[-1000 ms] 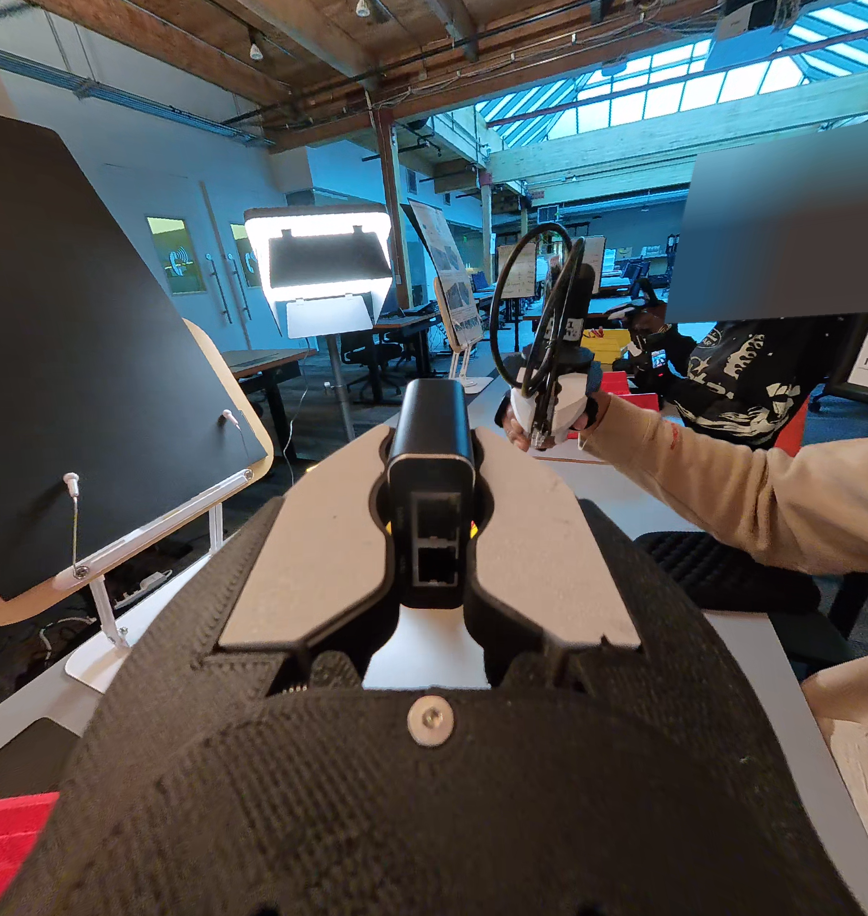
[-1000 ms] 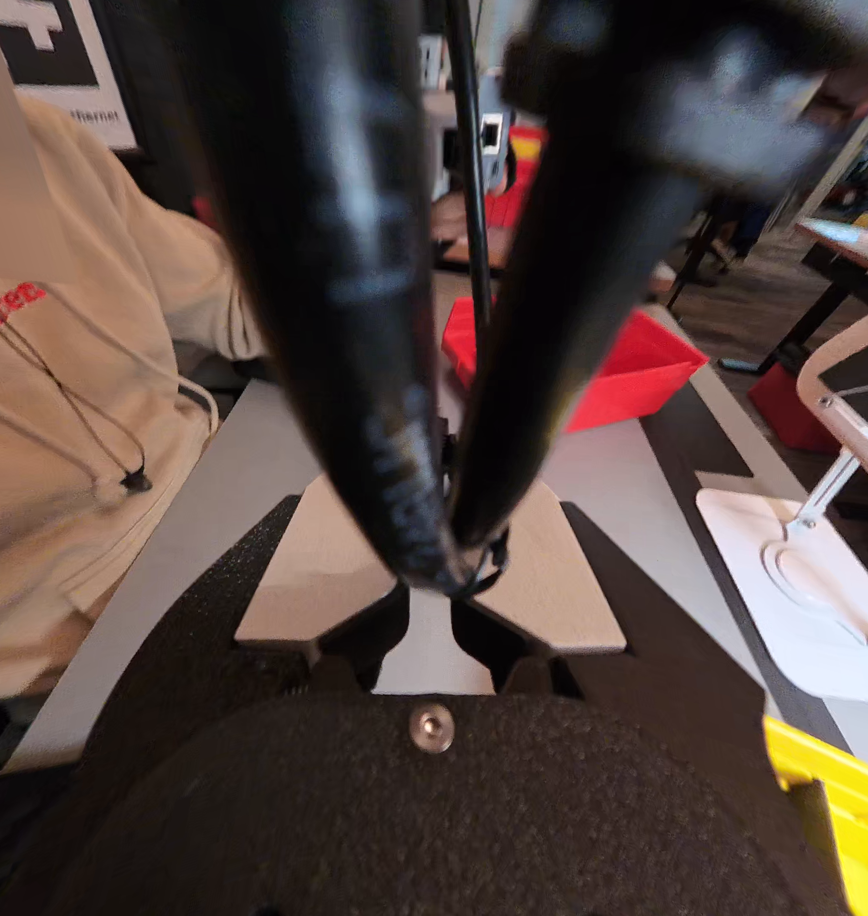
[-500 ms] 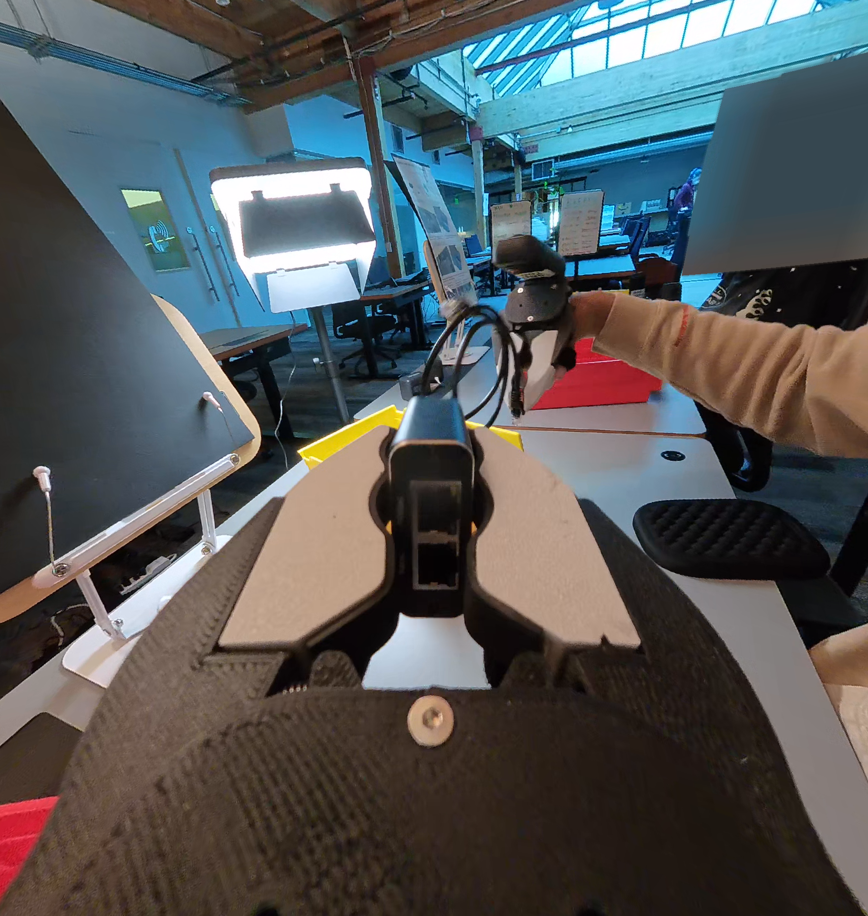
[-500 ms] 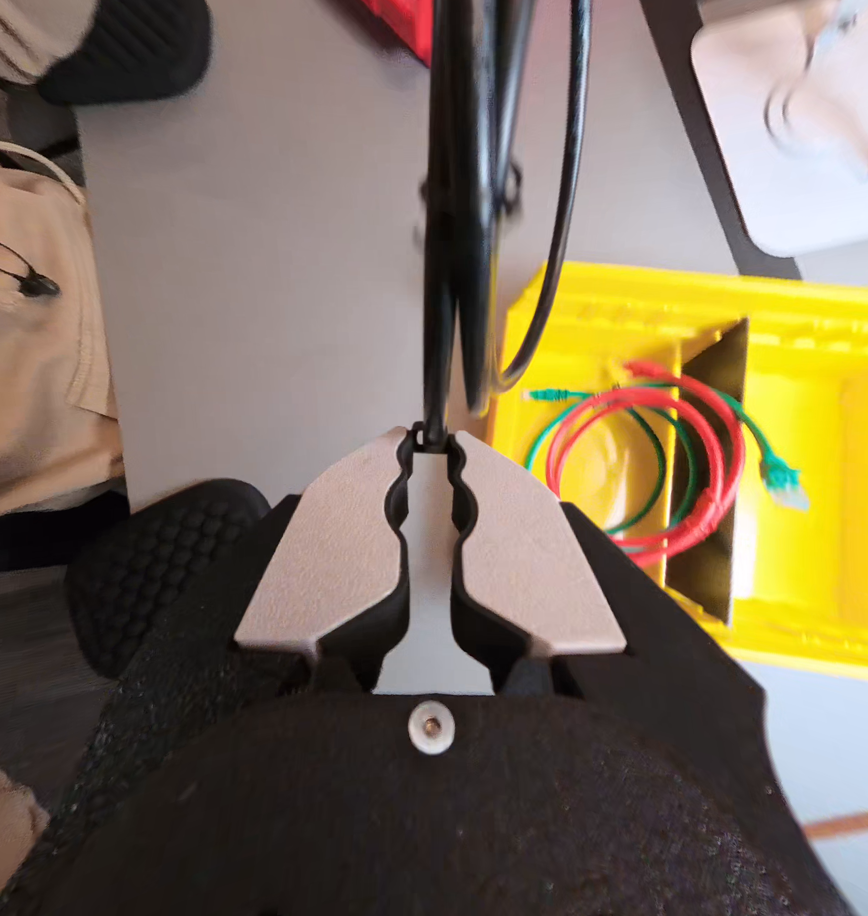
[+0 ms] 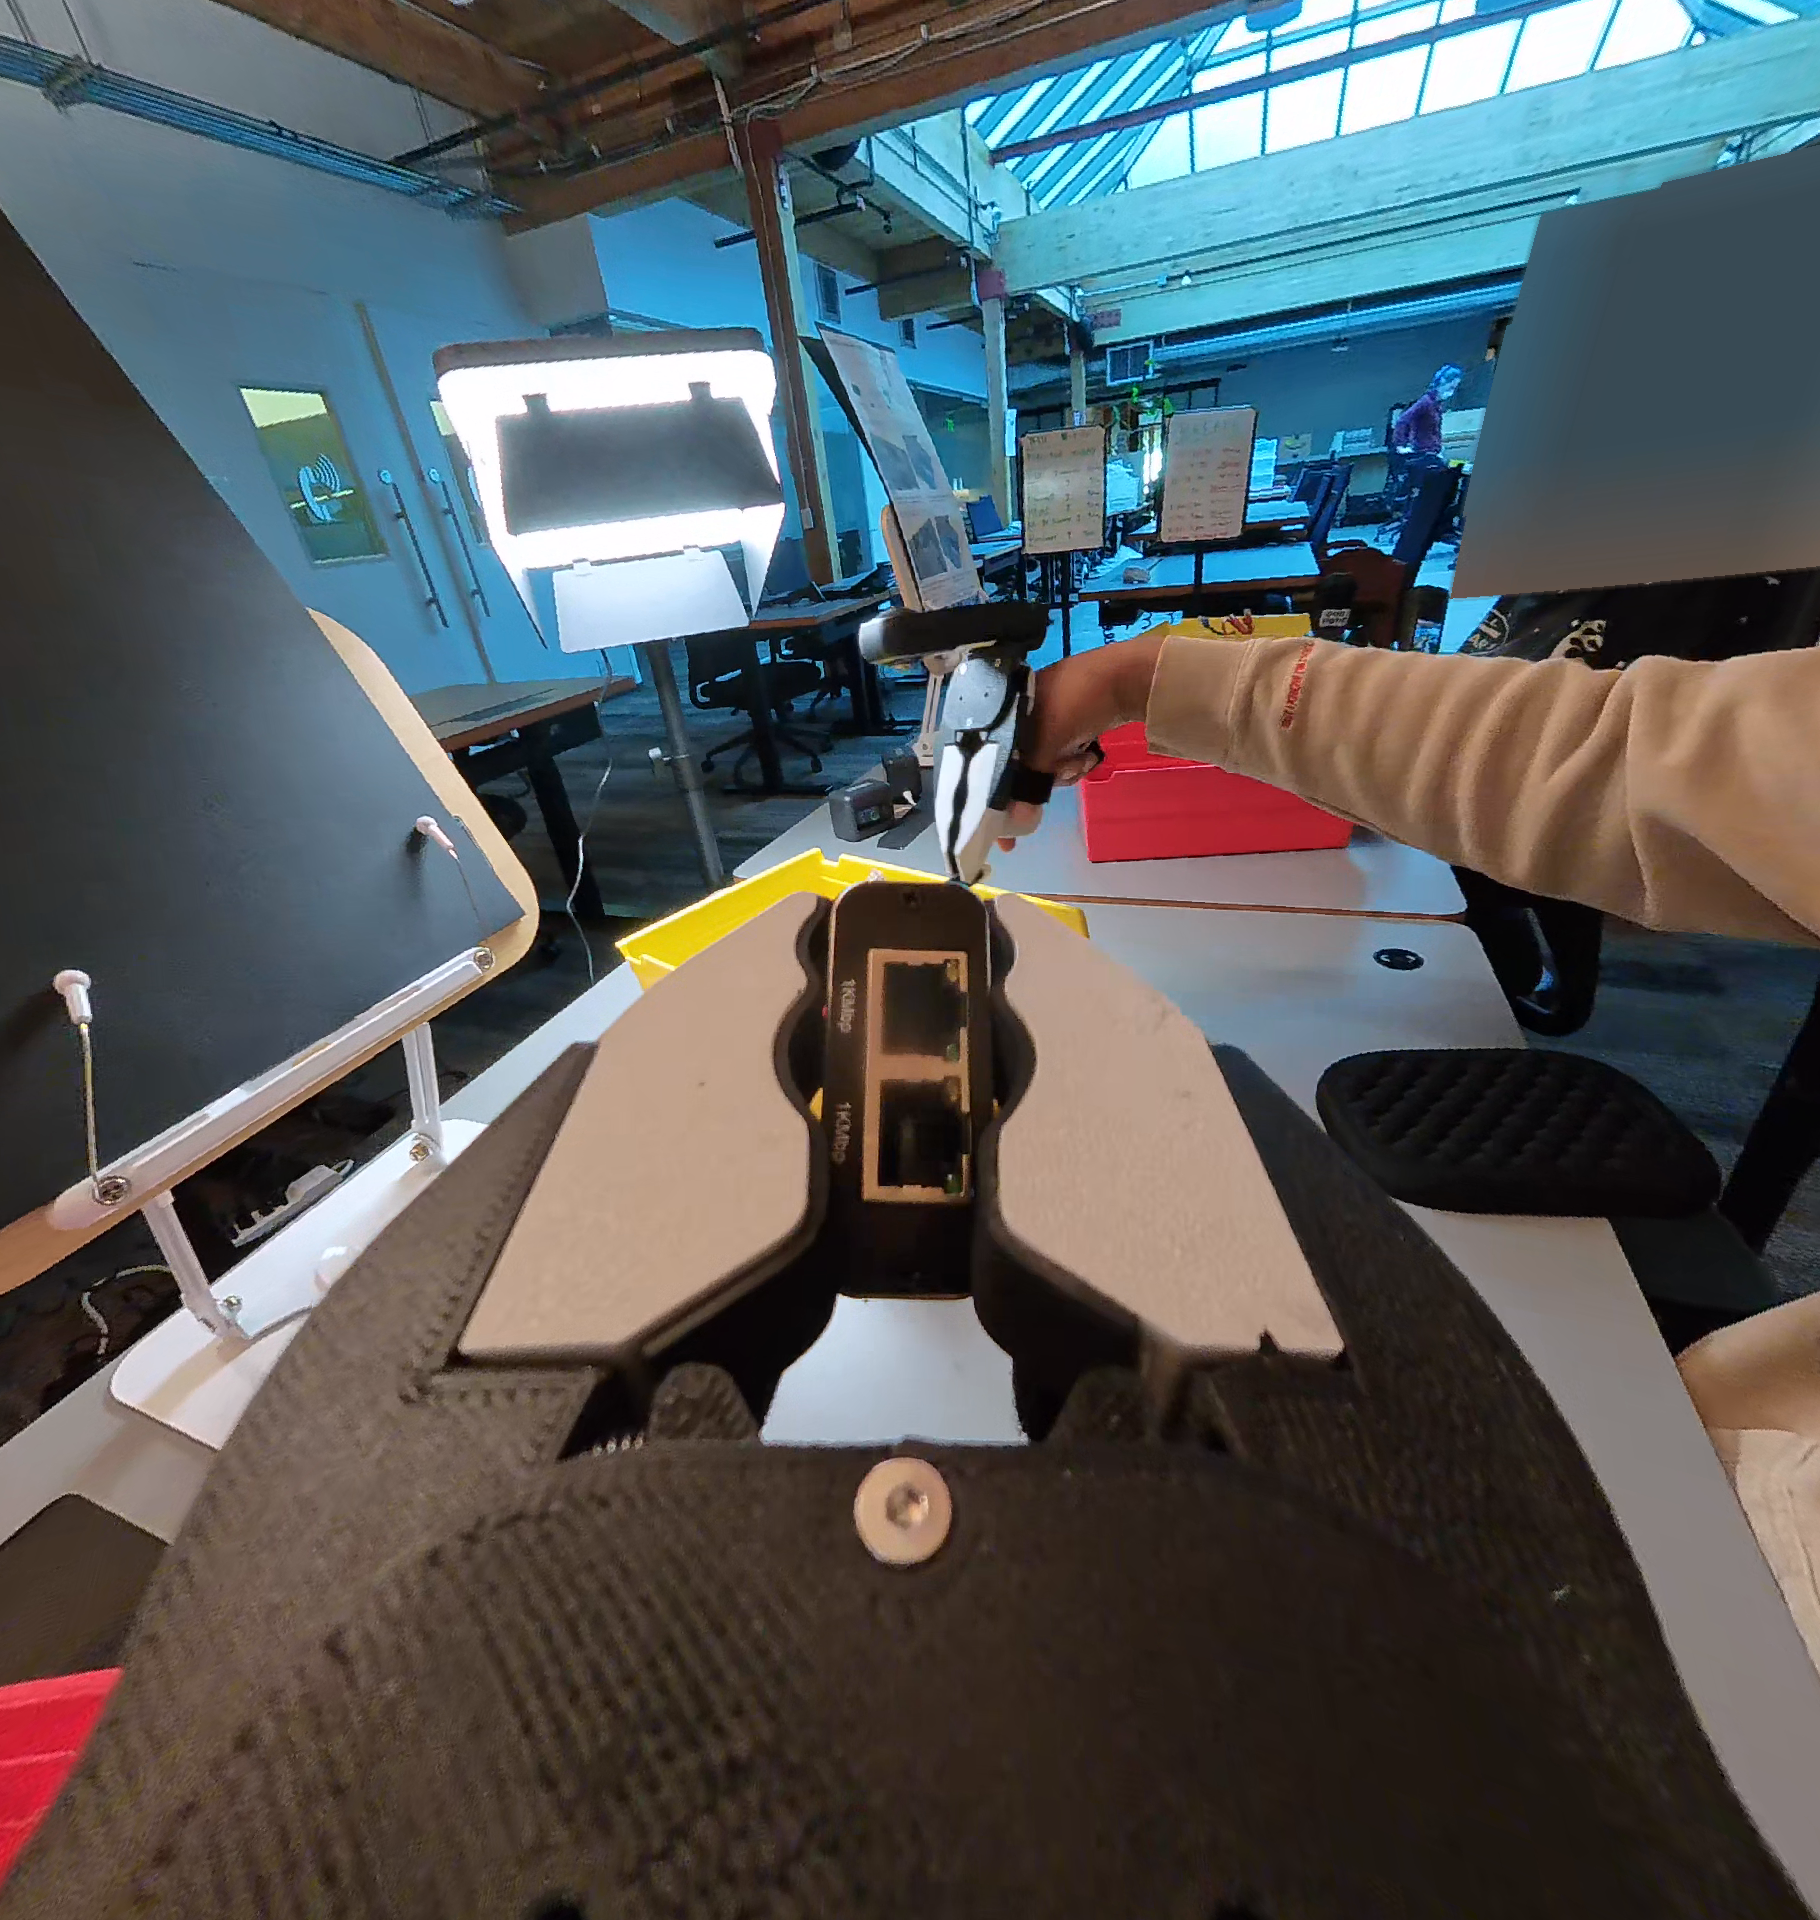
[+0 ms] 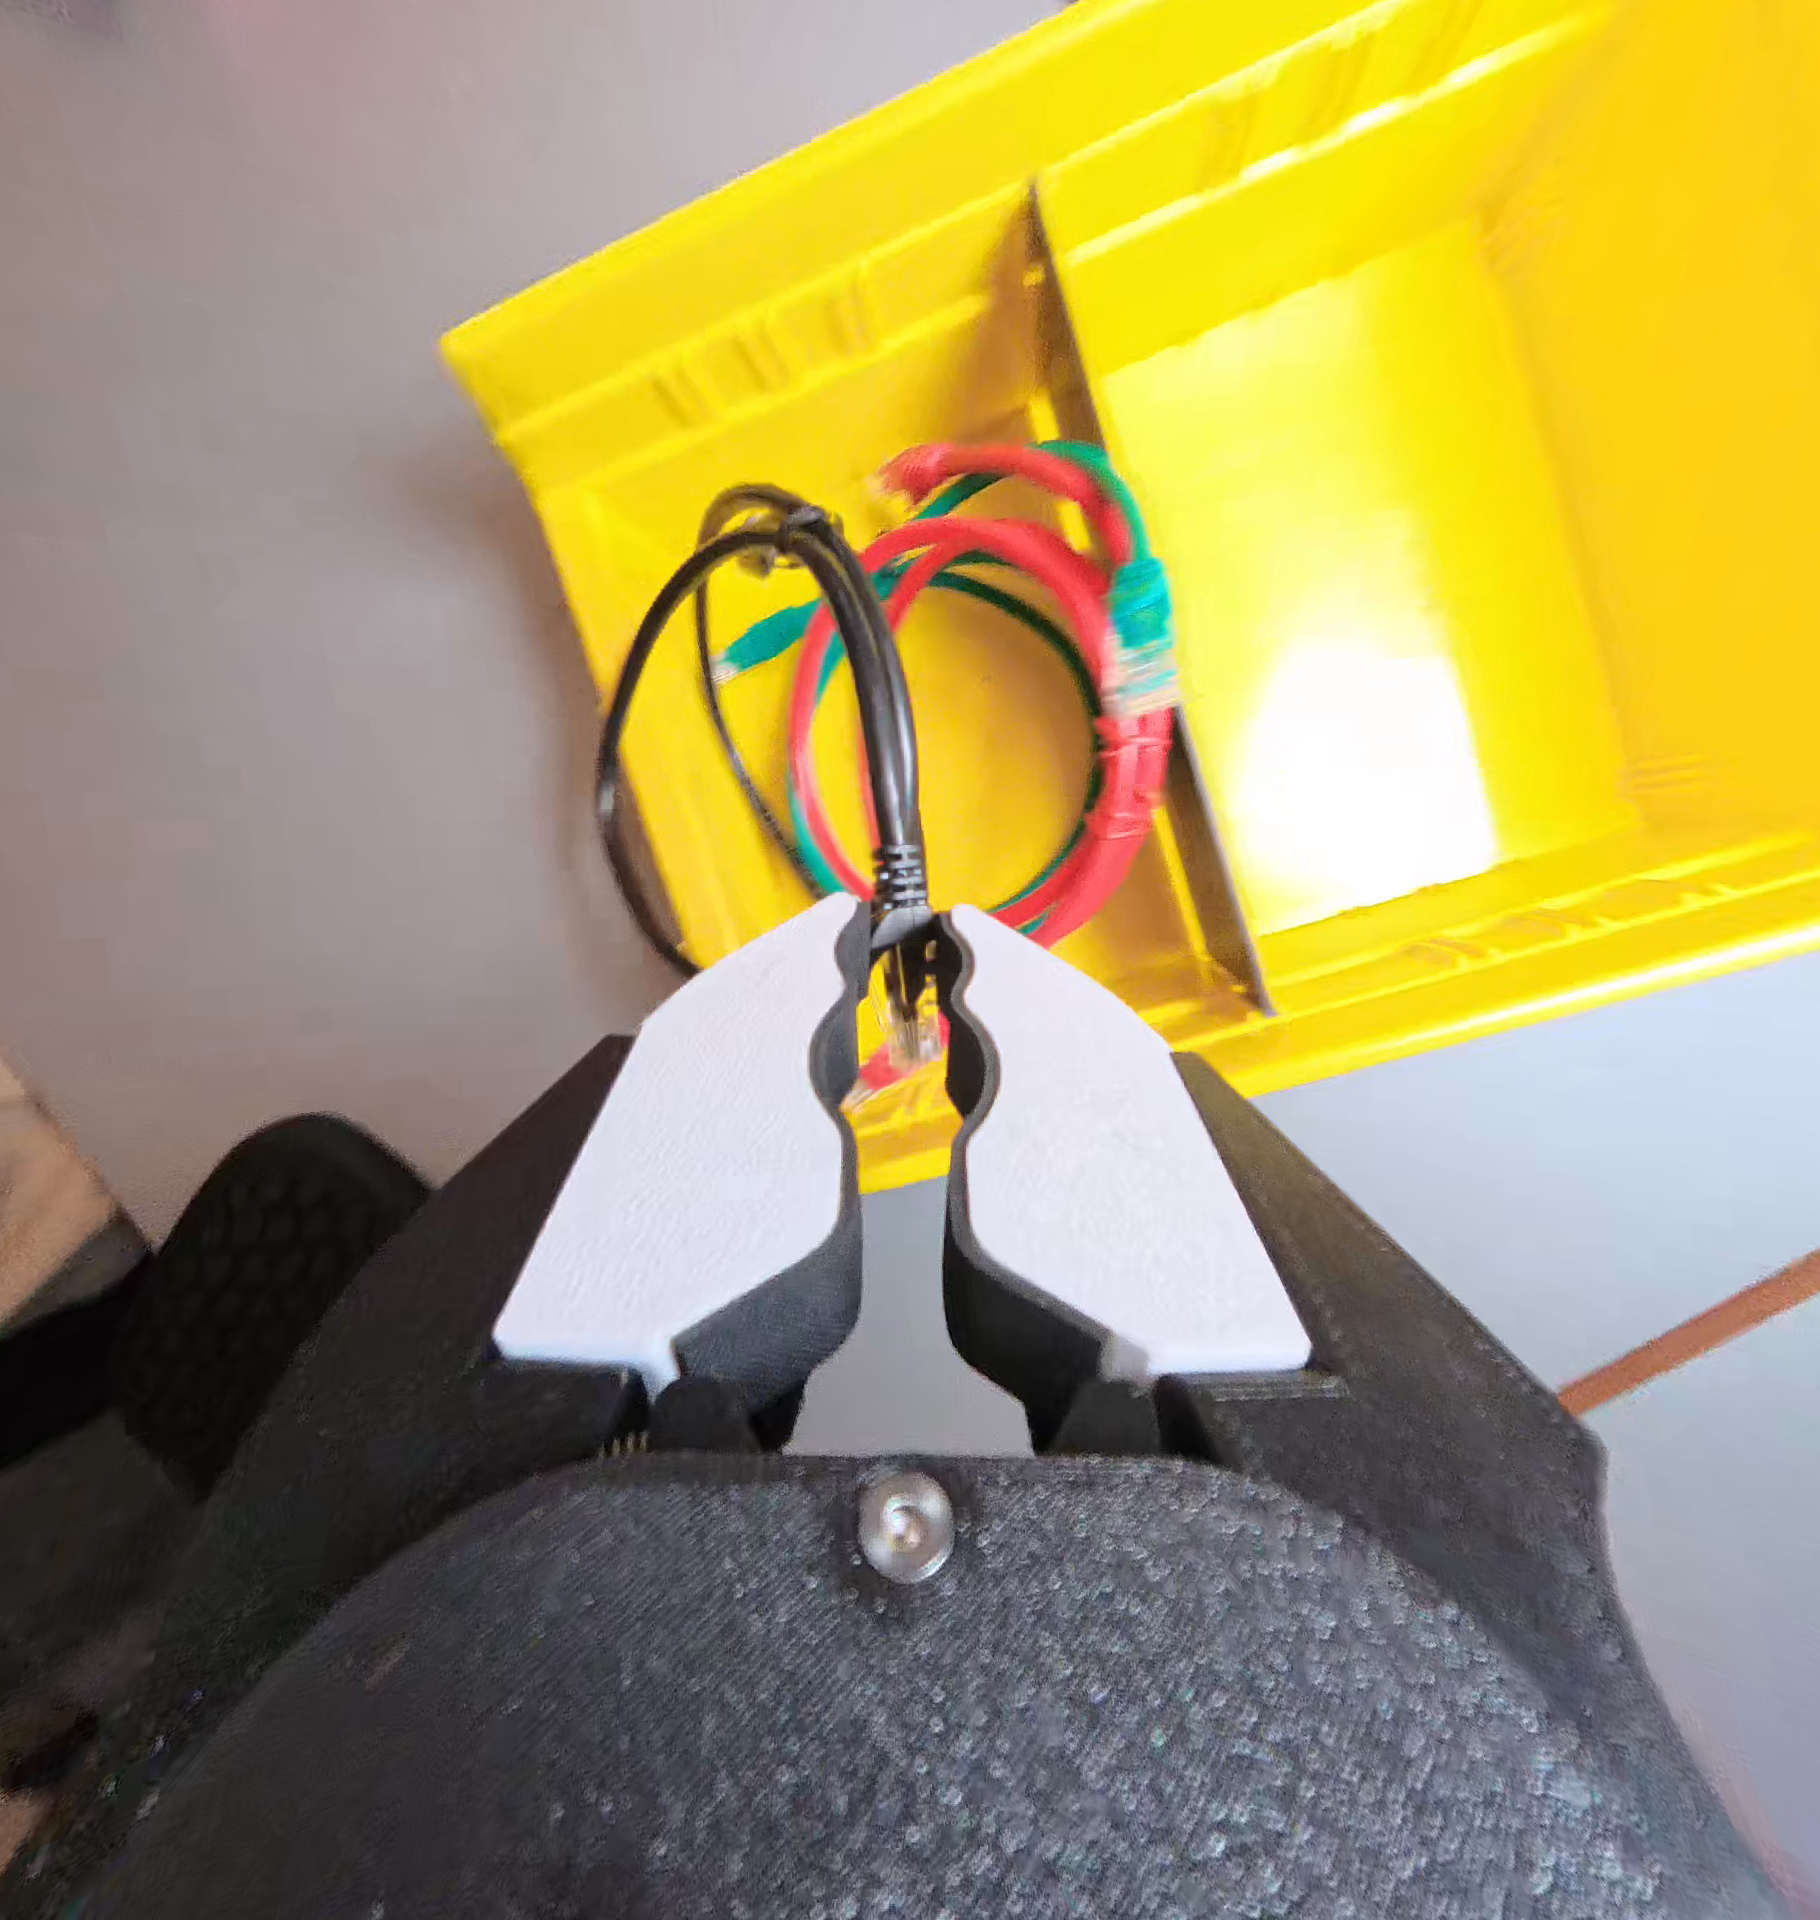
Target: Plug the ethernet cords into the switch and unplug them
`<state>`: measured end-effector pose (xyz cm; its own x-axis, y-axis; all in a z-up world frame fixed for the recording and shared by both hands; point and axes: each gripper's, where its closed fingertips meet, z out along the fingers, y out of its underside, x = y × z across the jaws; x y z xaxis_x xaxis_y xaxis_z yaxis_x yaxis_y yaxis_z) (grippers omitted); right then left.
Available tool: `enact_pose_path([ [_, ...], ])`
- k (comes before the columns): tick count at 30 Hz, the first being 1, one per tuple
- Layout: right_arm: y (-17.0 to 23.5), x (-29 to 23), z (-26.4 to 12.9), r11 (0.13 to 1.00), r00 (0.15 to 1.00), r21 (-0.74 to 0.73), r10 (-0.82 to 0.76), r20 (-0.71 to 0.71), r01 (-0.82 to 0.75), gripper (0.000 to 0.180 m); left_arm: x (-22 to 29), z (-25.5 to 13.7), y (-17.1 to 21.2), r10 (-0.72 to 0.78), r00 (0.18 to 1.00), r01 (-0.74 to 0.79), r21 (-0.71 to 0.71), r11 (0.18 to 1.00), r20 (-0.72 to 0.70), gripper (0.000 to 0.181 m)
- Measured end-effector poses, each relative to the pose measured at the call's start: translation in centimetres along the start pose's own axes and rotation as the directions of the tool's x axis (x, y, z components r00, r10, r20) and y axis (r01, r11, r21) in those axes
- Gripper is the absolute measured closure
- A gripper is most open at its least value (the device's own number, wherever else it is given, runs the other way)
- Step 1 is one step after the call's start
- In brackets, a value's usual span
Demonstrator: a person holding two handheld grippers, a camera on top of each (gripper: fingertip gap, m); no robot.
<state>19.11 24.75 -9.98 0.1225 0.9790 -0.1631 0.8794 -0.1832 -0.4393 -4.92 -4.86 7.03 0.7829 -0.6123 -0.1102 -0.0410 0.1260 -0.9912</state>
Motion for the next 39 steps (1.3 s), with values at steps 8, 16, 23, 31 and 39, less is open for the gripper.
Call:
enact_pose_path([
  [8,-3.6,5.0,-0.1,0.99,0.903,0.13,0.0,-0.43,0.062,0.151,0.0,0.4,0.5,-0.024,1.0,0.024,-0.006,1.0,-0.016,0.155],
  [16,-13.0,-9.9,-4.6,0.753,0.772,0.418,-0.184,-0.608,0.509,0.13,-0.5,1.4,1.4,-0.133,0.991,0.134,0.012,0.991,-0.021,0.154],
  [23,-16.3,-26.9,1.4,0.438,0.695,0.544,-0.363,-0.621,0.716,0.123,-0.5,4.0,3.4,-0.446,0.893,0.45,0.093,0.888,-0.069,0.155],
  [31,-18.7,-30.3,4.3,0.301,0.557,0.475,-0.327,-0.763,0.827,0.118,-1.2,4.4,4.5,-0.739,0.63,0.775,0.134,0.618,-0.237,0.154],
  [39,-18.4,-30.6,4.9,0.336,0.578,0.477,-0.353,-0.736,0.813,0.117,0.3,6.0,5.6,-0.761,0.596,0.798,0.082,0.597,-0.258,0.154],
])
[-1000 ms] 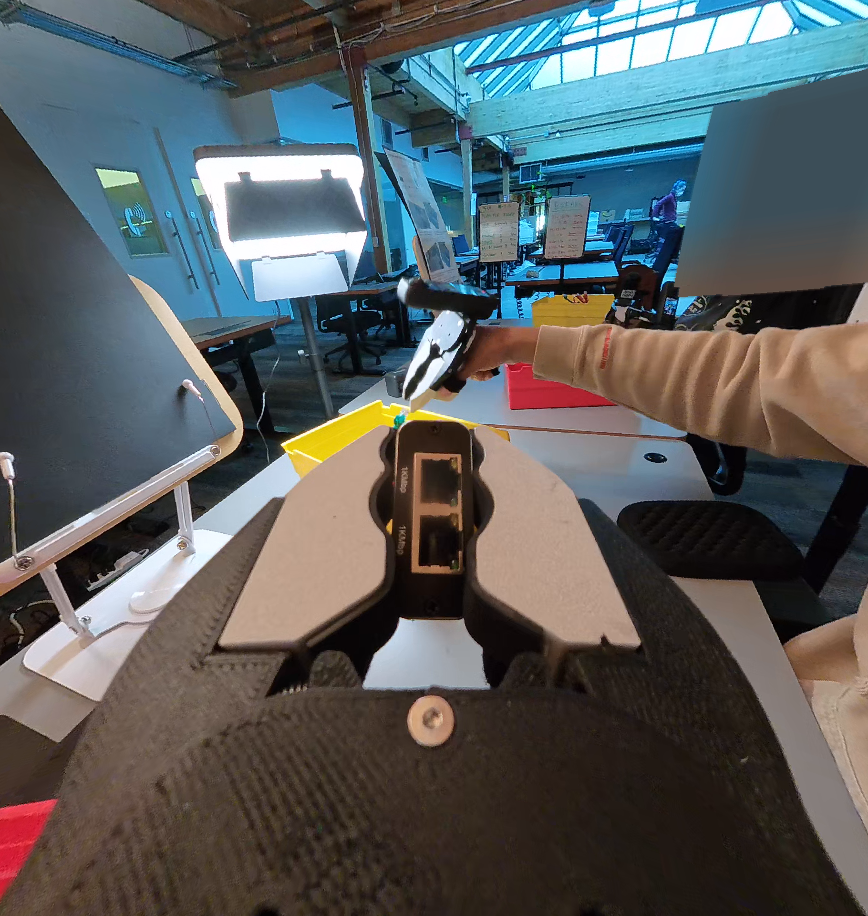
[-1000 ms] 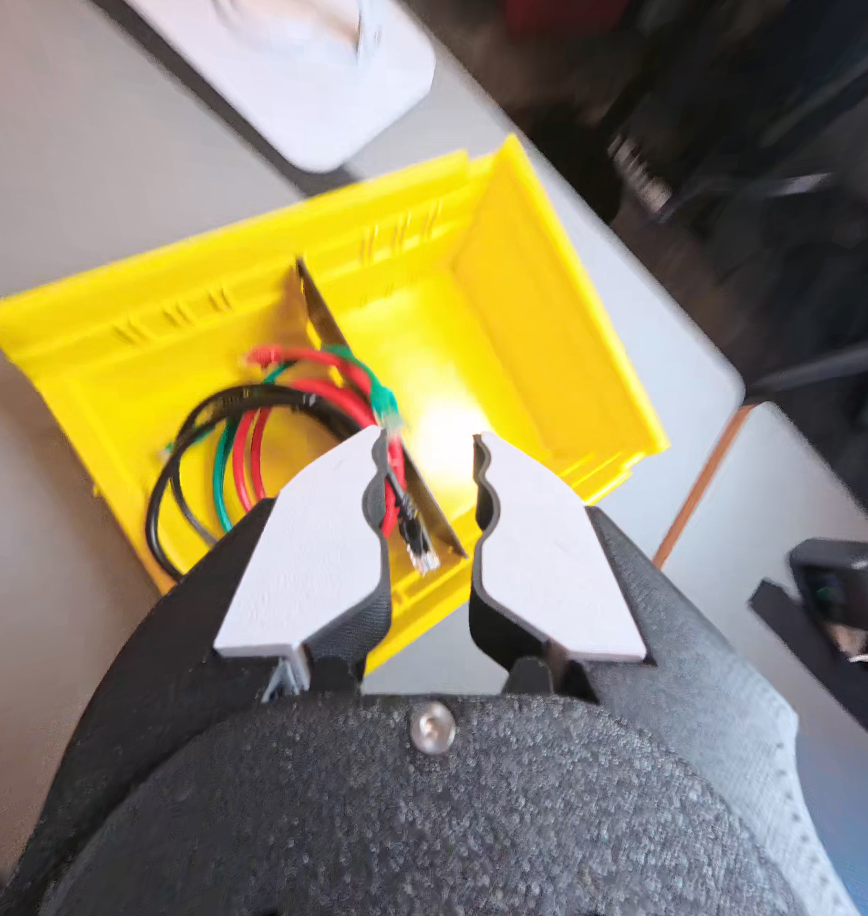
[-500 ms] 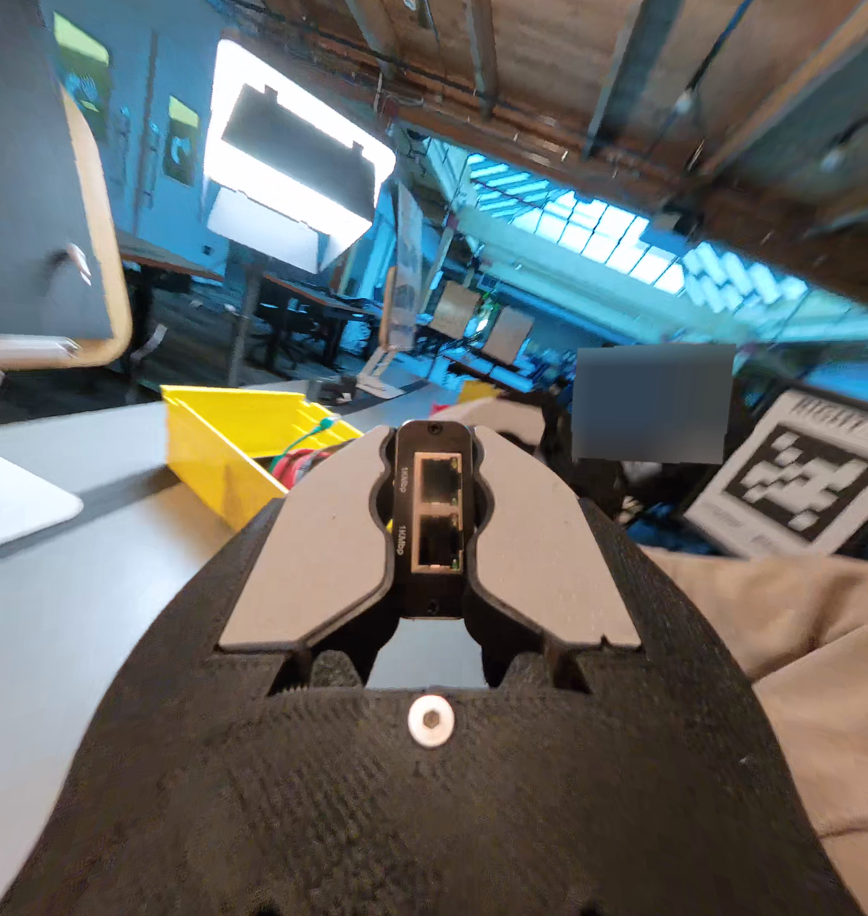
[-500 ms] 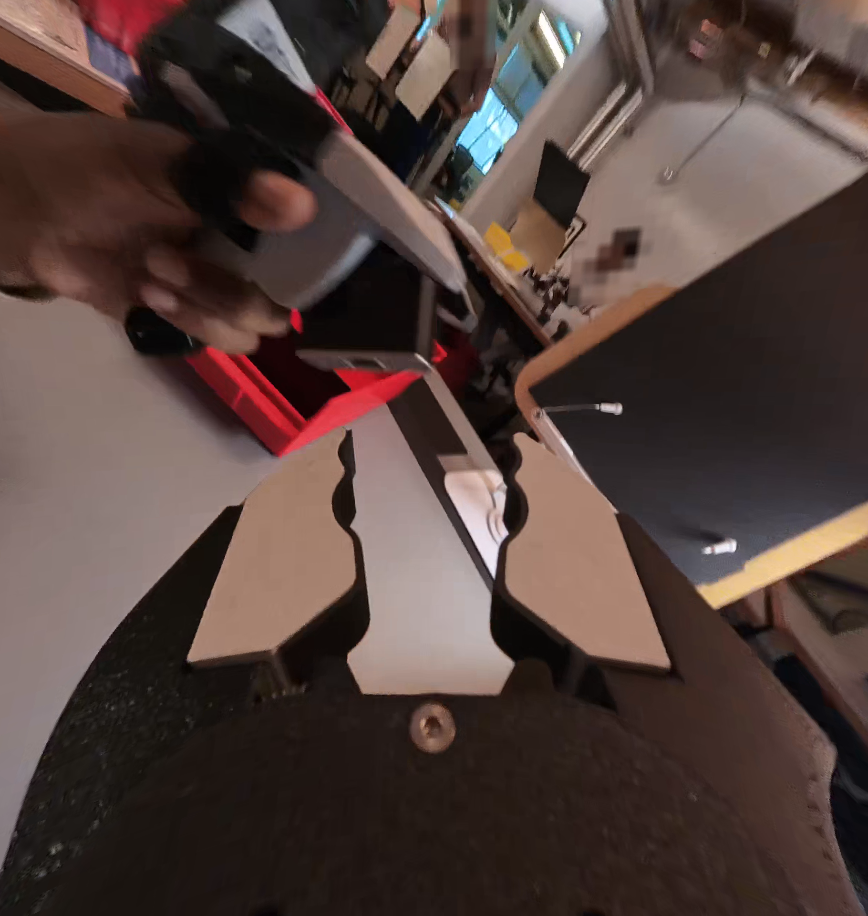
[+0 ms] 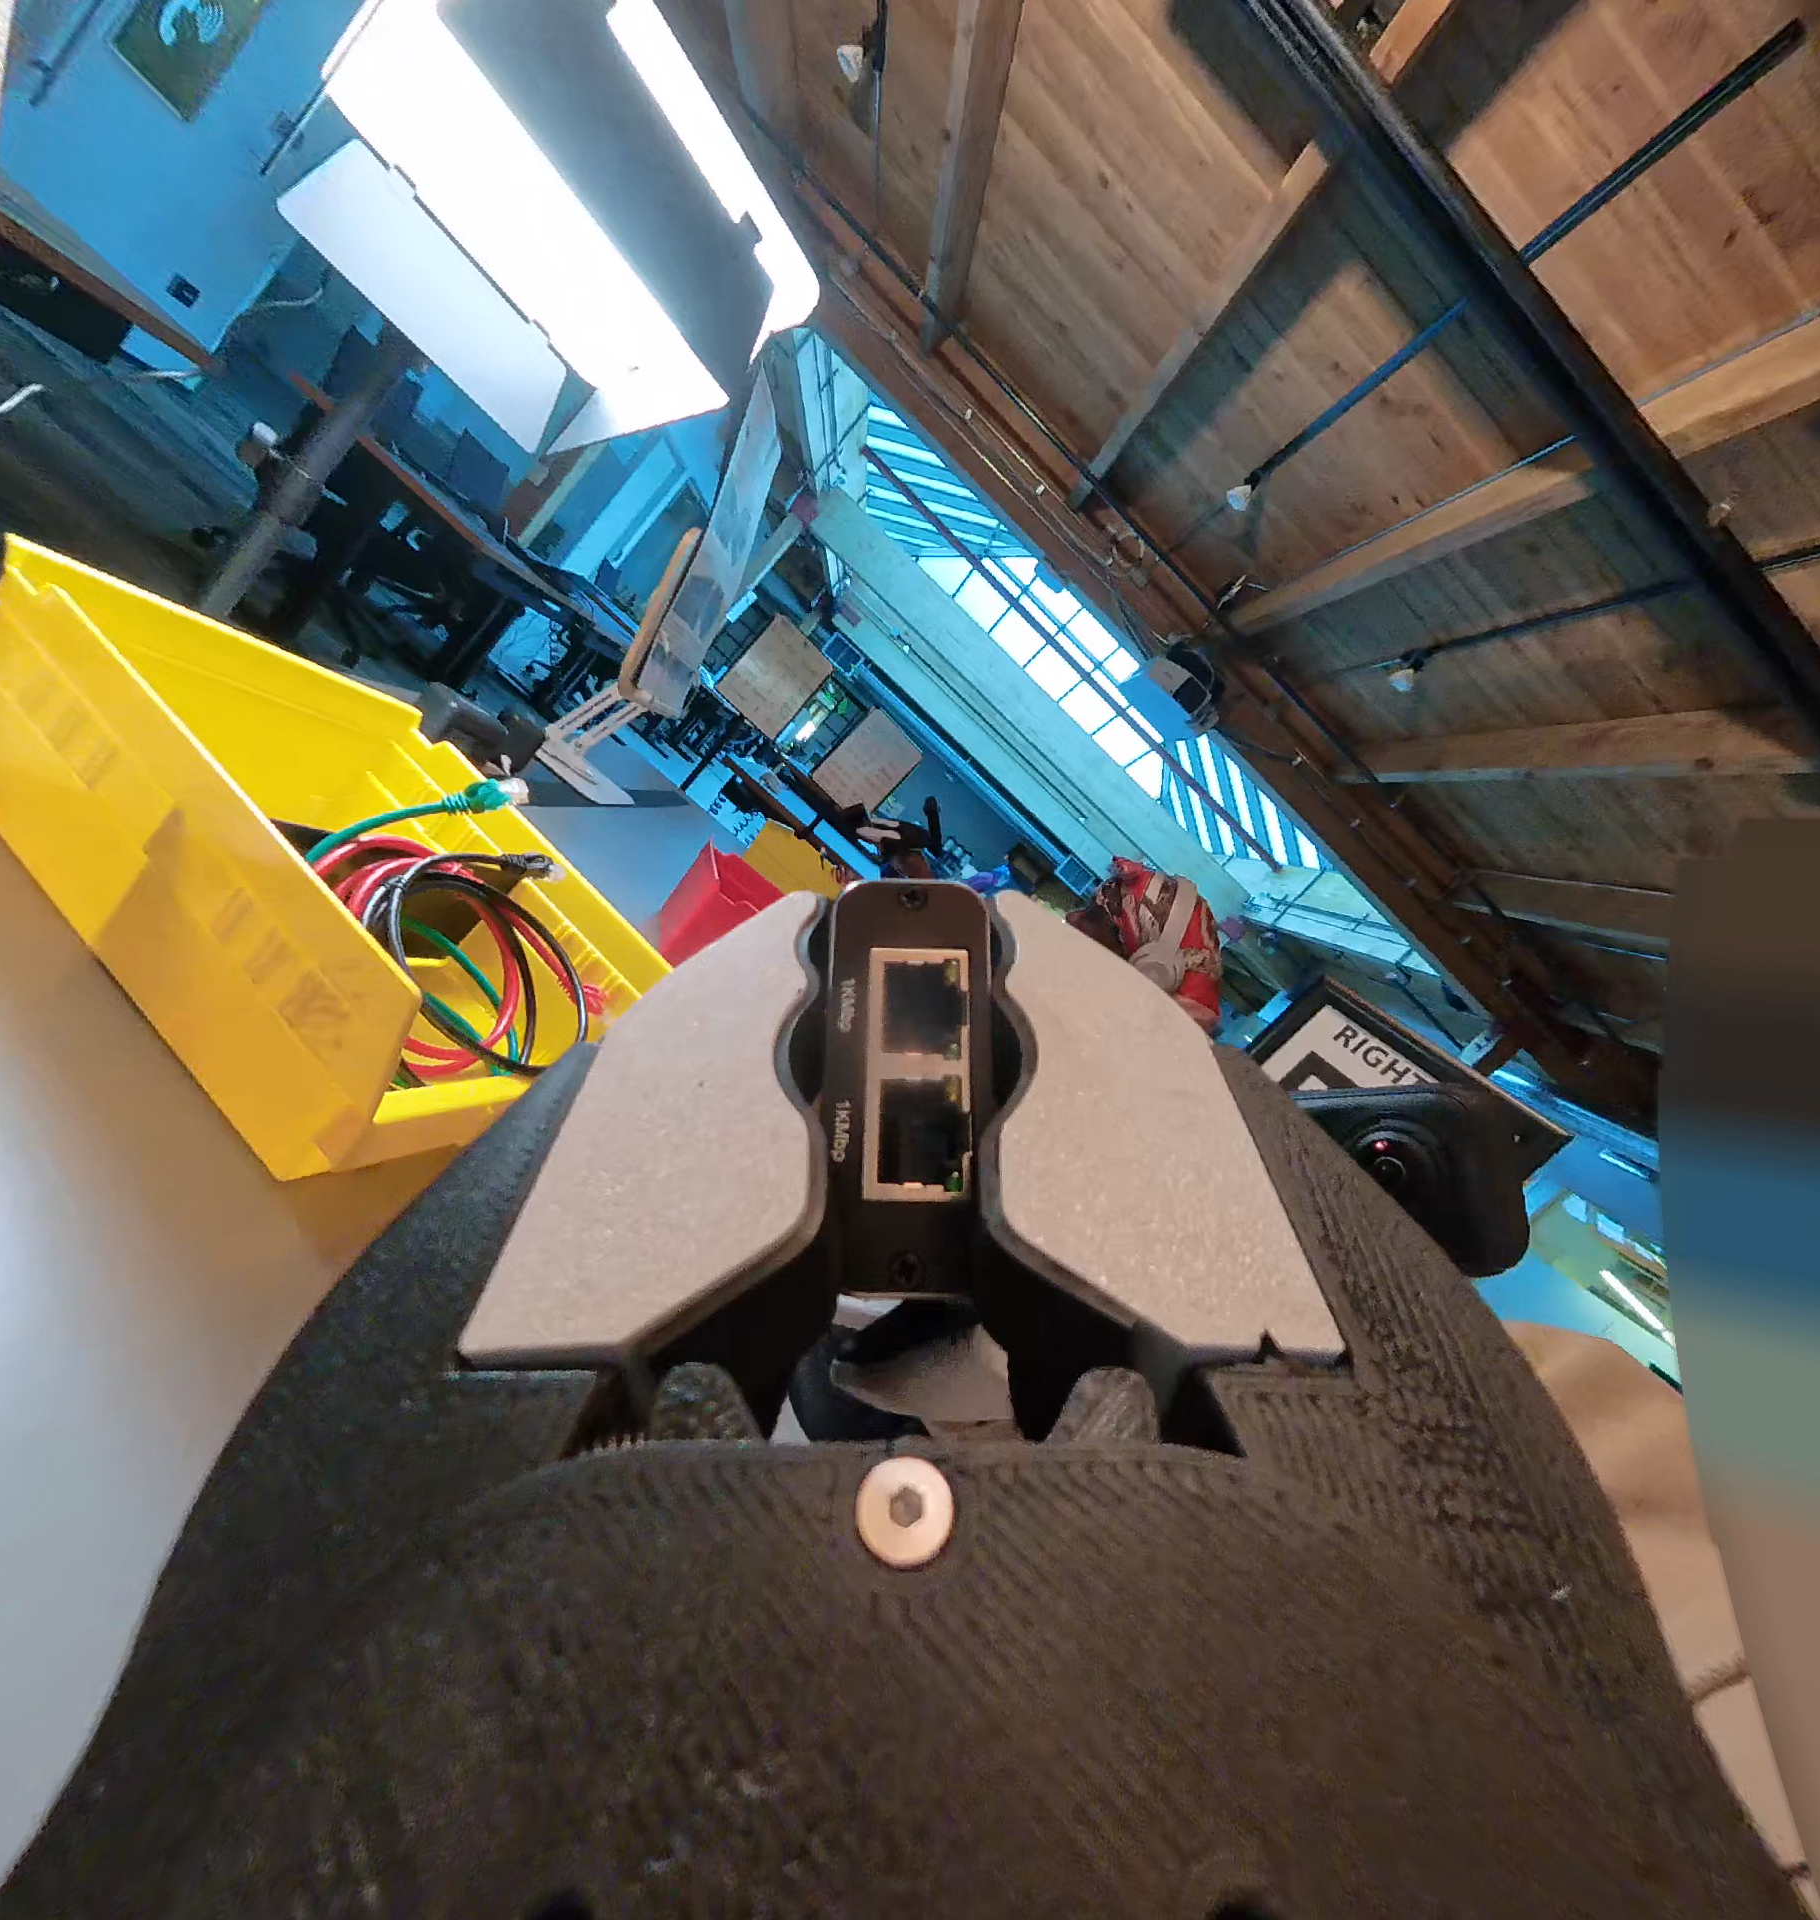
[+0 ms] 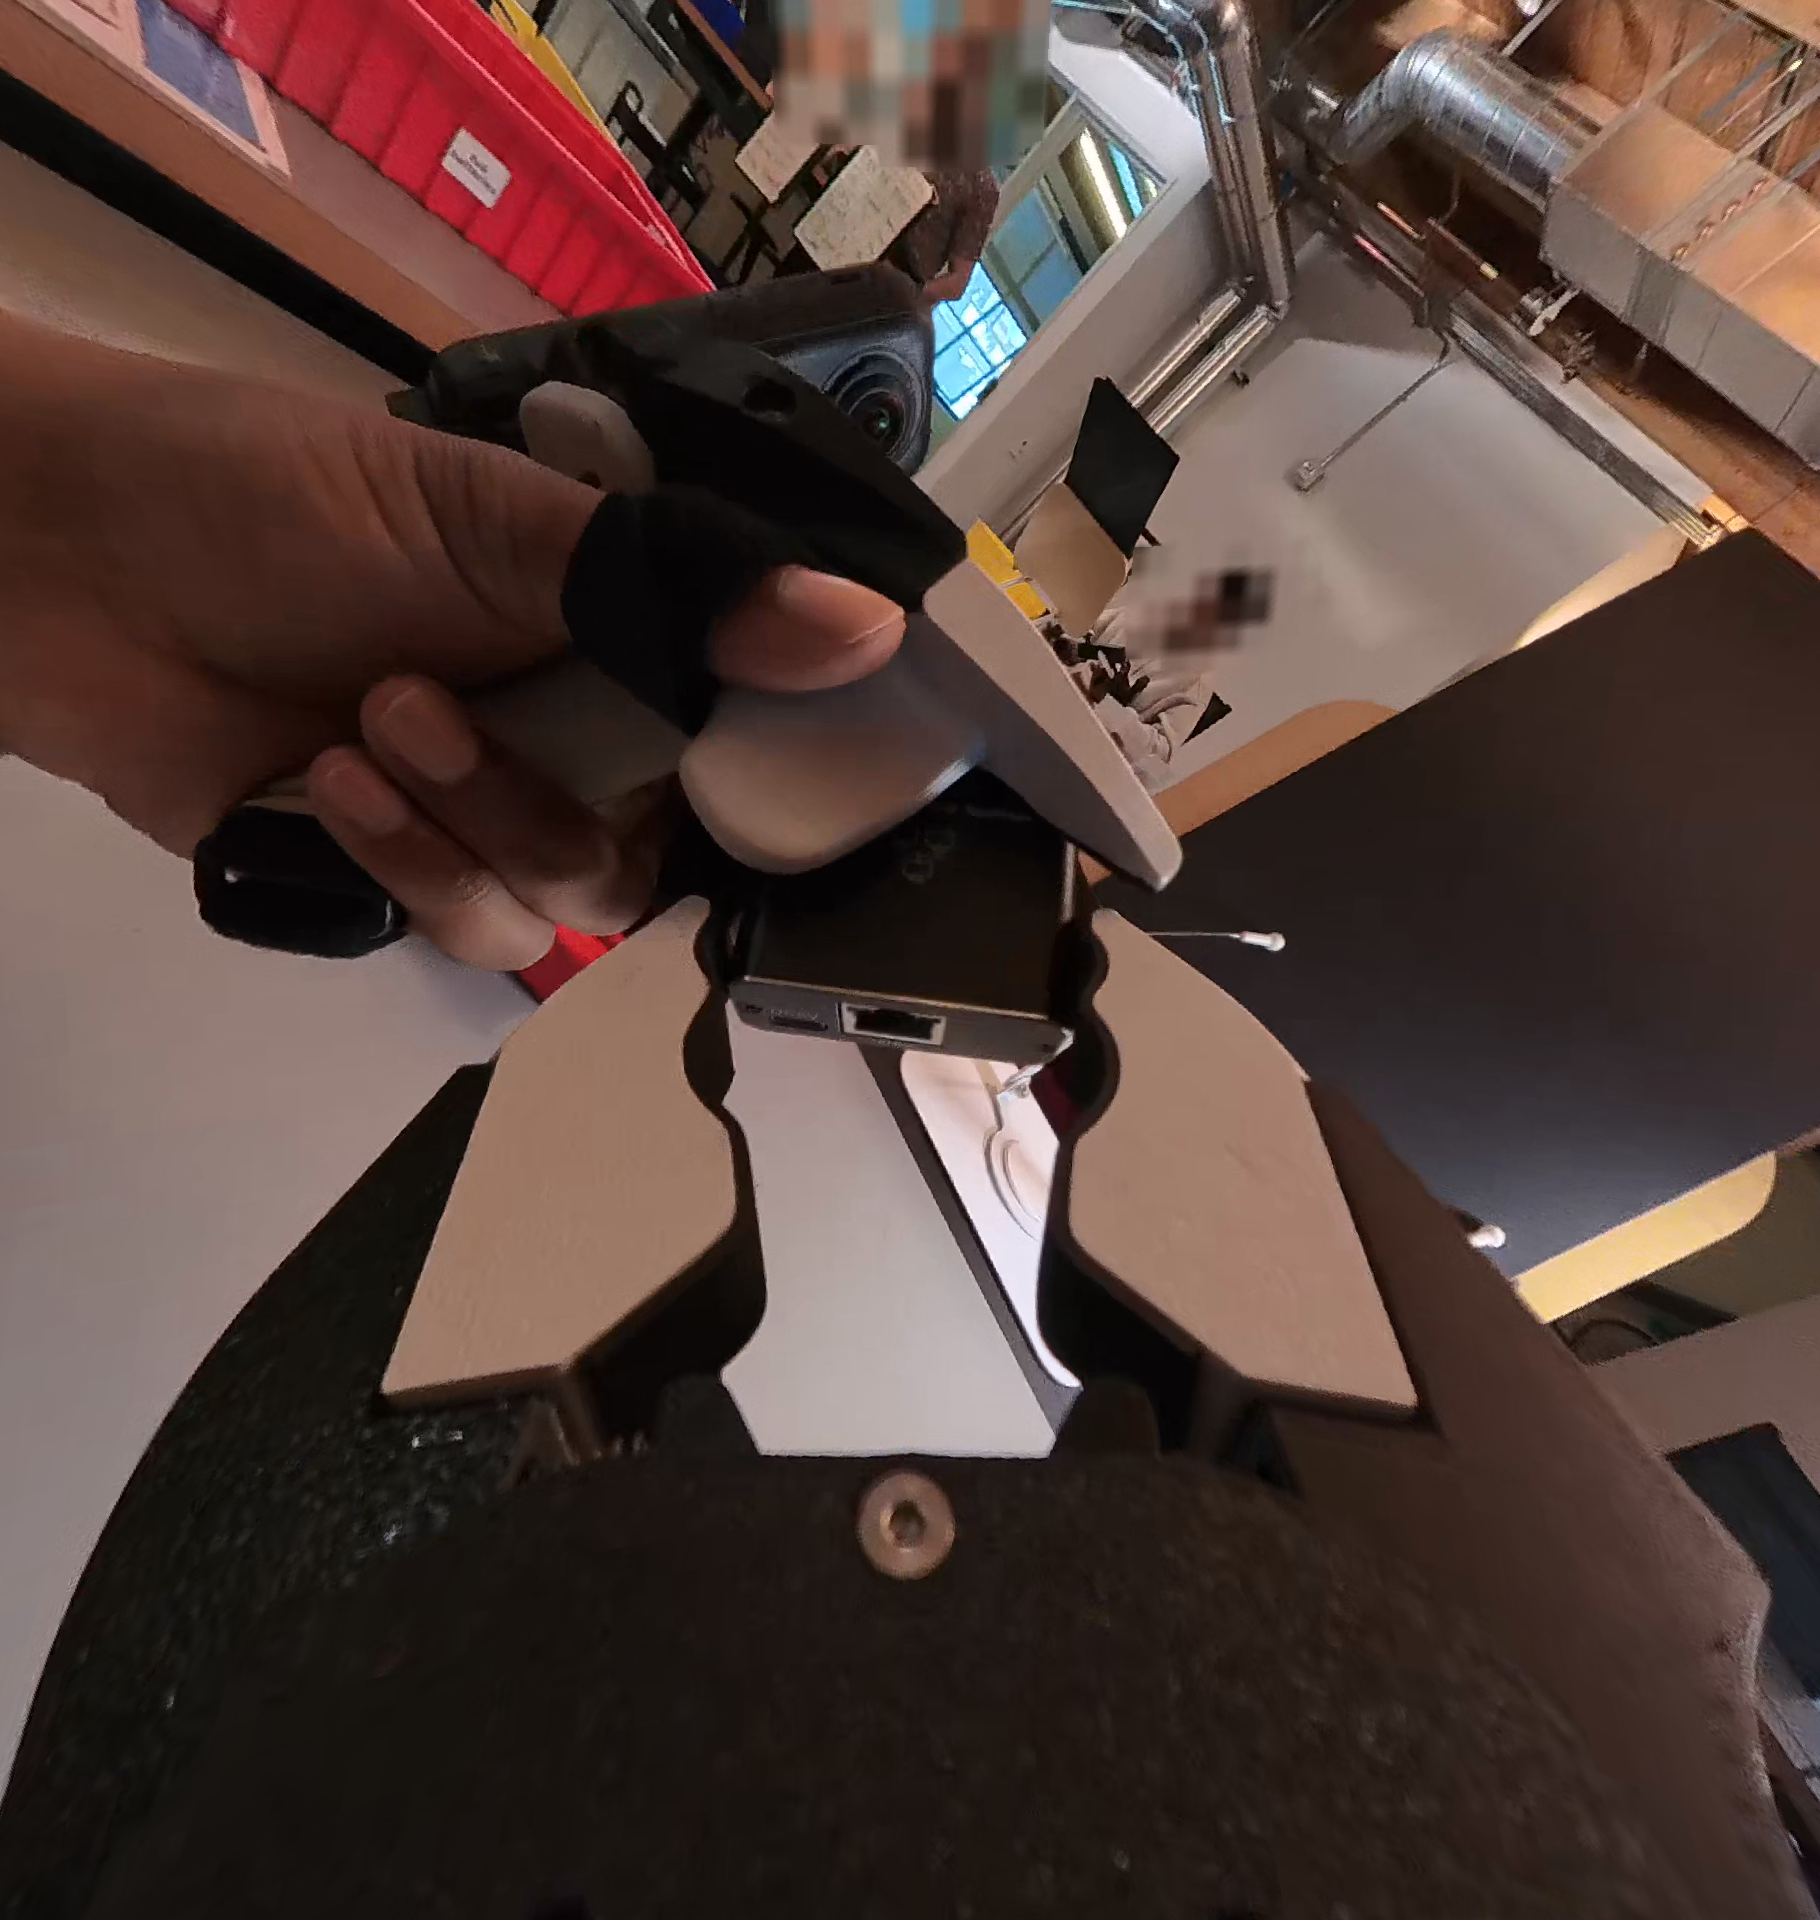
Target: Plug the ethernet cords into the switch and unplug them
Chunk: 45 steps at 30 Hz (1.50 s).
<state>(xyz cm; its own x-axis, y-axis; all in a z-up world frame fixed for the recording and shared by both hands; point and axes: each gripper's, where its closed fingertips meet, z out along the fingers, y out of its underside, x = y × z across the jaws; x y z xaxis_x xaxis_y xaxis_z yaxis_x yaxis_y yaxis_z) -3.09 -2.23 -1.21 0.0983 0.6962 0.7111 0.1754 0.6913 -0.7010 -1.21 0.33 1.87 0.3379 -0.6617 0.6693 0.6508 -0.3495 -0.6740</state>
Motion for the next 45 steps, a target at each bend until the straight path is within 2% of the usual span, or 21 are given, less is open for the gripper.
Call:
enact_pose_path([
  [5,0.6,1.1,-1.0,1.0,0.999,0.01,-0.025,0.038,0.024,0.118,0.0,0.1,0.9,0.111,0.994,-0.108,-0.108,0.988,0.016,0.153],
  [7,0.6,1.4,-1.8,0.997,0.994,0.056,-0.051,0.102,0.045,0.118,0.3,-0.1,1.4,0.14,0.99,-0.139,-0.173,0.975,-0.005,0.149],
  [10,0.9,1.0,-2.9,0.991,0.975,0.101,-0.108,0.193,0.09,0.118,0.5,-0.2,2.7,0.18,0.983,-0.181,-0.286,0.941,-0.031,0.154],
  [13,3.3,1.2,-2.5,0.985,0.962,-0.021,-0.163,0.22,0.172,0.117,-1.0,0.1,3.4,0.253,0.966,-0.223,-0.321,0.92,0.056,0.155],
  [17,6.0,1.0,-1.7,0.958,0.961,-0.235,-0.103,0.257,0.165,0.116,-3.9,0.4,3.5,0.277,0.94,-0.216,-0.283,0.935,0.197,0.156],
  [21,6.5,0.5,-1.1,0.933,0.961,-0.32,-0.077,0.267,0.163,0.113,-5.1,0.4,3.6,0.293,0.921,-0.228,-0.252,0.94,0.256,0.156],
  [27,7.3,0.8,-0.3,0.907,0.951,-0.363,-0.109,0.29,0.215,0.122,-5.9,0.4,3.8,0.337,0.892,-0.267,-0.251,0.93,0.302,0.156],
  [30,8.4,3.3,-0.9,0.889,0.948,-0.405,-0.092,0.305,0.216,0.122,-5.5,0.0,2.8,0.383,0.872,-0.322,-0.233,0.918,0.305,0.15],
  [34,13.1,12.0,-2.8,0.825,0.971,-0.555,0.034,0.235,0.106,0.122,-4.3,-1.4,-0.3,0.454,0.829,-0.421,-0.171,0.891,0.327,0.148],
  [37,19.1,17.9,-4.6,0.723,0.969,-0.689,0.134,0.21,0.049,0.122,-3.4,-2.2,-2.0,0.474,0.816,-0.46,-0.126,0.879,0.33,0.149],
  [40,25.0,21.2,-5.5,0.629,0.953,-0.777,0.251,0.172,-0.025,0.121,-3.1,-2.6,-2.6,0.501,0.799,-0.484,-0.138,0.864,0.332,0.149],
  [45,33.6,21.9,-4.9,0.491,0.895,-0.866,0.422,0.144,-0.092,0.121,-4.5,-4.7,-0.6,0.567,0.752,-0.508,-0.254,0.823,0.337,0.149],
])
